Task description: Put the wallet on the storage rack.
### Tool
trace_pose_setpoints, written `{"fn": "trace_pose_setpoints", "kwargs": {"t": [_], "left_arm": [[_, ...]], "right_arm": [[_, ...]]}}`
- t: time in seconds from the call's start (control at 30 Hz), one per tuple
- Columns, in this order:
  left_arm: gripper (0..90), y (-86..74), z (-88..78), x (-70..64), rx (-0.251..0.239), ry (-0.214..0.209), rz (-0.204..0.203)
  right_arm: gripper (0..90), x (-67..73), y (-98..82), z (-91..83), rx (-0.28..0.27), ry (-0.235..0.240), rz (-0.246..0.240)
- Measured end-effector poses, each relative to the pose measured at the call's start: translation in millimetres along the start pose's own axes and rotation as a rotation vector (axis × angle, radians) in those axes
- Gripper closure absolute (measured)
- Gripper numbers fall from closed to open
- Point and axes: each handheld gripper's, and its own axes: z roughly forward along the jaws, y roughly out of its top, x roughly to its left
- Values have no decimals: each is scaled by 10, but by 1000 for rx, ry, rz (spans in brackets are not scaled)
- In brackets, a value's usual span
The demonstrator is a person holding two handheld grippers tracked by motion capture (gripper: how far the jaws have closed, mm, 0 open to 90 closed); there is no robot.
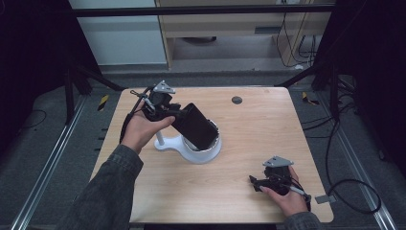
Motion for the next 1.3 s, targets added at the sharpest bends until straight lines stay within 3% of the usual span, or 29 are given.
{"fn": "trace_pose_setpoints", "kwargs": {"t": [0.43, 0.57, 0.77, 0.93, 1.17, 1.3], "left_arm": [[571, -46, -214, -79, -59, 15, 21], [487, -100, -277, -140, -81, 23, 40], [294, -238, -385, -270, -132, -1, 68], [179, -449, -464, -433, -154, -9, 83], [136, -798, -482, -596, -147, -16, 91], [118, -1031, -411, -655, -128, -40, 74]], "right_arm": [[69, 5, -1, 3, 0, 1, -2], [69, 2, -4, 5, -2, -1, -3], [67, 1, -5, 7, -2, -1, -4], [67, 2, -9, 8, -4, 1, 1], [61, -2, -14, 13, -5, 7, 6], [58, -3, -20, 14, -6, 10, 19]]}}
